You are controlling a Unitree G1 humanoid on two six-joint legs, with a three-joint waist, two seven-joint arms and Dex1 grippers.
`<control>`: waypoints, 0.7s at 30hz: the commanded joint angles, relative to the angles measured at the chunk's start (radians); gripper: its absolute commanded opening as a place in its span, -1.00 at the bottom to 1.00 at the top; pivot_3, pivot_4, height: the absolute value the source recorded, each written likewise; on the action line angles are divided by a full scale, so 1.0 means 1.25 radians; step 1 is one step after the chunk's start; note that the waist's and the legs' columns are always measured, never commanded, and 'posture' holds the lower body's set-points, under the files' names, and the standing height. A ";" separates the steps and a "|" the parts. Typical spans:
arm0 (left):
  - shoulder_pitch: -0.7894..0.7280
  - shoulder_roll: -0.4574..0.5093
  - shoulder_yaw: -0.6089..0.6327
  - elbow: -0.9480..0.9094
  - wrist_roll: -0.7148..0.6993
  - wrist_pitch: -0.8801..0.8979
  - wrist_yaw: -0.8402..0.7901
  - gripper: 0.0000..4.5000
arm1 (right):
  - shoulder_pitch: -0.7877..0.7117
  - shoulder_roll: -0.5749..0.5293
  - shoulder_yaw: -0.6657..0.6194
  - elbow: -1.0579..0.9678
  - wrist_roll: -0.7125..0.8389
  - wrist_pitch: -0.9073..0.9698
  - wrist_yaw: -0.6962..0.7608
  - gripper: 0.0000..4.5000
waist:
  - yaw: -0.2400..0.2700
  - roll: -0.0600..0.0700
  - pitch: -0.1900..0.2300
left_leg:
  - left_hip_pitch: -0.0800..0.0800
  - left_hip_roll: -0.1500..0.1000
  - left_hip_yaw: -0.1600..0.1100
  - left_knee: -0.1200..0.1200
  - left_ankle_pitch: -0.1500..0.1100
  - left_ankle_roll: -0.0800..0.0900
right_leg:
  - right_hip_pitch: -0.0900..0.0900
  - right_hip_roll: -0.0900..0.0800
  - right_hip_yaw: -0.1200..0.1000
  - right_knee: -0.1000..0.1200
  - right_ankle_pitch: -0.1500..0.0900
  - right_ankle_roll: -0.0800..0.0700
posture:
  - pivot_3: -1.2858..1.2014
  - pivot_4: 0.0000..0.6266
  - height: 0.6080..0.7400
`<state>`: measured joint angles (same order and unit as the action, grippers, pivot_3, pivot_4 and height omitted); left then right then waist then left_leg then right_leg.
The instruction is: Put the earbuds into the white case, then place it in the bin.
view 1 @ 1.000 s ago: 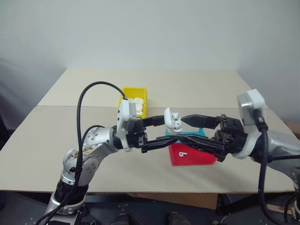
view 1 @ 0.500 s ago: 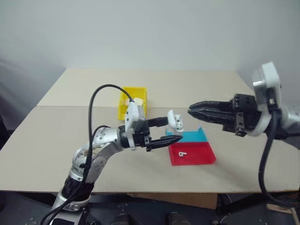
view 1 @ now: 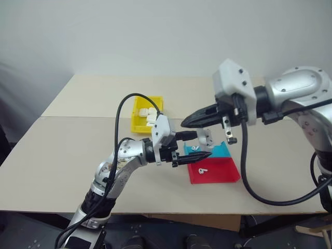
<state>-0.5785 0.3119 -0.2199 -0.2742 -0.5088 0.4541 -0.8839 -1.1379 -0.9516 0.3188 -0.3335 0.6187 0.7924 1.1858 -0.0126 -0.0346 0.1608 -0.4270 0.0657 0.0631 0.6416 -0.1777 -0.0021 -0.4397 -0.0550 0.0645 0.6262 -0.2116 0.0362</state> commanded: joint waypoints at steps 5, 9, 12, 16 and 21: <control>0.016 0.012 0.034 -0.052 -0.006 -0.015 0.016 0.21 | 0.040 -0.057 -0.038 -0.031 -0.080 -0.058 0.067 -0.98 | 0.000 0.000 0.000 | 0.000 0.000 0.000 0.000 0.000 0.000 | 0.000 0.000 0.000 0.000 0.000 0.000 | 0.03 -0.52 1.00; 0.031 0.025 0.047 -0.070 -0.014 -0.013 0.024 0.21 | 0.070 -0.048 -0.110 -0.033 -0.057 -0.042 0.035 -0.98 | -0.002 0.000 0.000 | 0.001 0.000 0.000 0.000 0.000 0.000 | 0.000 0.000 0.000 0.001 0.000 0.000 | 0.03 -0.52 1.00; 0.046 0.028 0.059 -0.087 -0.017 -0.014 0.036 0.21 | 0.107 -0.011 -0.215 -0.040 0.004 0.014 -0.047 -0.98 | -0.002 0.000 0.000 | 0.001 0.000 0.000 0.000 0.000 0.000 | 0.000 0.000 0.000 0.001 0.000 0.000 | 0.03 -0.52 1.00; 0.059 0.003 0.084 -0.091 0.009 -0.029 0.103 0.21 | 0.219 0.050 -0.394 -0.086 0.095 0.101 -0.195 -0.98 | 0.000 0.000 0.000 | 0.001 0.000 0.000 0.000 0.000 0.000 | 0.002 0.000 0.000 0.001 0.000 0.000 | 0.03 -0.52 1.00; 0.040 -0.040 0.168 -0.050 0.024 -0.027 0.239 0.21 | 0.463 0.101 -0.534 -0.195 0.110 0.090 -0.305 -0.98 | 0.010 0.000 0.000 | 0.001 -0.001 -0.001 0.001 0.000 0.000 | 0.003 -0.001 -0.001 0.000 0.002 0.003 | 0.03 -0.52 1.00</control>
<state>-0.5029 0.2660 -0.0704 -0.3413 -0.4803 0.4355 -0.6424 -0.5943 -0.8382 -0.2763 -0.5223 0.7338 0.9219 0.8452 0.0002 -0.0348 0.1608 -0.4259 0.0649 0.0622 0.6429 -0.1777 -0.0021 -0.4363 -0.0560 0.0632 0.6261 -0.2085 0.0413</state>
